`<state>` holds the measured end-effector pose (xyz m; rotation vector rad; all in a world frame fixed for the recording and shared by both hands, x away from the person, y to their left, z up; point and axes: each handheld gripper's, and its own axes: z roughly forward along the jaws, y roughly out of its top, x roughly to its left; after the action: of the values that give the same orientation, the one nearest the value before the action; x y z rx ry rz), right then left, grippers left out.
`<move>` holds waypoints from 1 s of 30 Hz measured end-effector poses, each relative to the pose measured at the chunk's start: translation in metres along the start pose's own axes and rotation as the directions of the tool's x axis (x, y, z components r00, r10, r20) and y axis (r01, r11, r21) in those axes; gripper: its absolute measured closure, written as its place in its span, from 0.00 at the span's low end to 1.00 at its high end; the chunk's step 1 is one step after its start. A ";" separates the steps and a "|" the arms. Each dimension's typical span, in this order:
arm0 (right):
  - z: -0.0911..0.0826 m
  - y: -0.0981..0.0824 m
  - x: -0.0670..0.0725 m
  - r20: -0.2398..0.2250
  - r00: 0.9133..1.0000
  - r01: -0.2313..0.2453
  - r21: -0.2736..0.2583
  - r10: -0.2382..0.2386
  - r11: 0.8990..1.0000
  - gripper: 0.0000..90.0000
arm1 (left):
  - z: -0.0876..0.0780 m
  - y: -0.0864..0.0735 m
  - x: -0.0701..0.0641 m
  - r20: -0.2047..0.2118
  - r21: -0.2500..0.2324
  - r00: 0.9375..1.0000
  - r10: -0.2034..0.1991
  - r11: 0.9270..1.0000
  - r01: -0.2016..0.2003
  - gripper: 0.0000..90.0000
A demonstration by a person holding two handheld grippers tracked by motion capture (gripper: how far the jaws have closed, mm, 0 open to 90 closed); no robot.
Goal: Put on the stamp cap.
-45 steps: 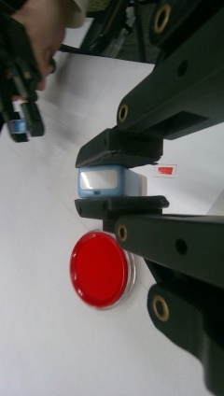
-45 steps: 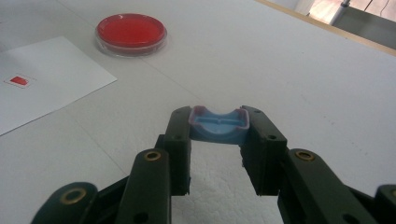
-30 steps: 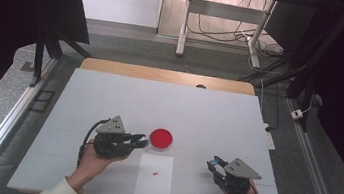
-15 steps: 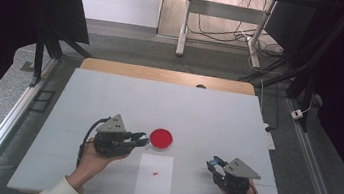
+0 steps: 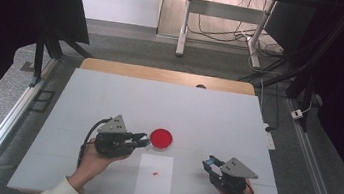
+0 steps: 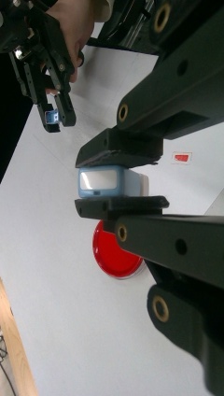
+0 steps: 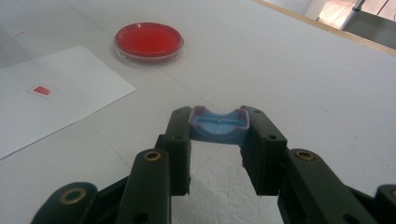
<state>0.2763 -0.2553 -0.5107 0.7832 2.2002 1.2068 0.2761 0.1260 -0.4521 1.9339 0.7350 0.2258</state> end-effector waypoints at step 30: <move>0.015 0.017 0.032 -0.106 0.994 -0.017 -0.030 0.014 0.999 0.71 | 0.005 0.000 -0.004 0.012 0.000 1.000 0.004 1.000 -0.004 0.83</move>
<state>0.2679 -0.2172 -0.5082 0.7405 2.2585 1.3140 0.2755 0.1194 -0.4536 1.9352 0.7237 0.2165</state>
